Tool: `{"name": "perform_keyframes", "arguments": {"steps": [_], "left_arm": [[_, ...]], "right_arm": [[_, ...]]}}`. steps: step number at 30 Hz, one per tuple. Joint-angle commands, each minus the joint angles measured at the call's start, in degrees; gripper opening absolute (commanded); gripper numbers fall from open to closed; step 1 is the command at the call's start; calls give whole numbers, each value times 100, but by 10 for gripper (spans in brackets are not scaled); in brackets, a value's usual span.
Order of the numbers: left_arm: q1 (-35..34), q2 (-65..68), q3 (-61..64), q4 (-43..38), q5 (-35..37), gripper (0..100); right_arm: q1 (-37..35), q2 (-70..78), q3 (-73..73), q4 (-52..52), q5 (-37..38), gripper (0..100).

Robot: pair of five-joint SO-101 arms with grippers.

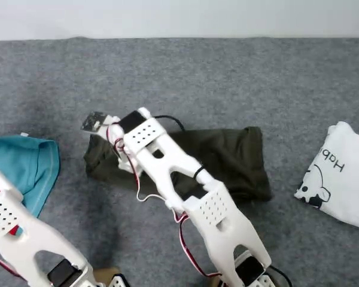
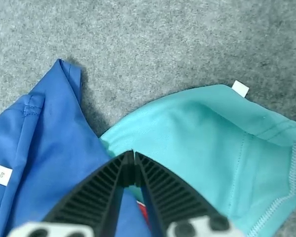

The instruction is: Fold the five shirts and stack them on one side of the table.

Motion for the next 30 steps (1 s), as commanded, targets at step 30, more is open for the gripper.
{"name": "perform_keyframes", "arguments": {"steps": [30], "left_arm": [[114, -114, -497, 132, -44, 8]], "right_arm": [[479, -374, -527, 1534, -53, 10]]}}
